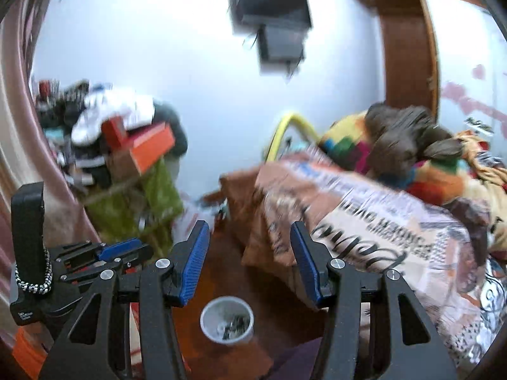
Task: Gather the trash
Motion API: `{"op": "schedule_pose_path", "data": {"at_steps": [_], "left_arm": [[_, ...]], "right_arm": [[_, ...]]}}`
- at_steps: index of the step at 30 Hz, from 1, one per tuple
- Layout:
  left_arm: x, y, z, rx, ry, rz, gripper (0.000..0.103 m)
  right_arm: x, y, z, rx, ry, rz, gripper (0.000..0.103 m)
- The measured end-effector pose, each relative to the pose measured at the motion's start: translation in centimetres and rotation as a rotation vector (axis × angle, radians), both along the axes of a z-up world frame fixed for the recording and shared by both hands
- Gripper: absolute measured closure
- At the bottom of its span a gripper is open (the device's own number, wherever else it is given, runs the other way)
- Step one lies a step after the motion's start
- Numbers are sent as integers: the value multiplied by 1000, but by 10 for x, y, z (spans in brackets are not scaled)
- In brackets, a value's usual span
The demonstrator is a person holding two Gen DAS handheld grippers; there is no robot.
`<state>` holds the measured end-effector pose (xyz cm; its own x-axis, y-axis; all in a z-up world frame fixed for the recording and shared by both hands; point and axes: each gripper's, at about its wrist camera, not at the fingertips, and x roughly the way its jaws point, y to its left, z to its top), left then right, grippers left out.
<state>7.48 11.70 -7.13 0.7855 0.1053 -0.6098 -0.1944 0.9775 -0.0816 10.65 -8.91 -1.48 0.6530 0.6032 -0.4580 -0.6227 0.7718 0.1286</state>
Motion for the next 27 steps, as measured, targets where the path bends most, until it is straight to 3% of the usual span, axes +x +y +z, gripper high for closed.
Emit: {"op": "schedule_pose_path", "data": {"at_steps": [4,8,9,11,13,15,16,17,27], "left_arm": [[-27,-30,44,30,-116,-71,72],[-47,-48,68,34,-190,-111,64],[-53,-53,74,35,-207,-123,60],[-62,-61,80,47,-227,-129,48],[-72,-67,84,60,-246,-125,28],[-83,-74,87,82,-264,-117,16],[-86,-76,87,90,-266,-115,6],[-90,-77,87,93,-270,-111,3],[-102,-84,82,85,-276,-96,1]], "right_arm": [[-32,-29,23,56,-82,-96,53],[-57,-44,32,48,-158,-191,53],[-60,-46,32,41,-168,-209,48],[-66,-49,34,41,-165,-233,28],[-71,-54,35,52,-171,-269,10],[-77,-56,35,40,-185,-307,0],[-79,-58,34,32,-187,-321,0],[-80,-58,33,26,-184,-334,0],[-90,-66,24,-2,-155,-343,0]]}}
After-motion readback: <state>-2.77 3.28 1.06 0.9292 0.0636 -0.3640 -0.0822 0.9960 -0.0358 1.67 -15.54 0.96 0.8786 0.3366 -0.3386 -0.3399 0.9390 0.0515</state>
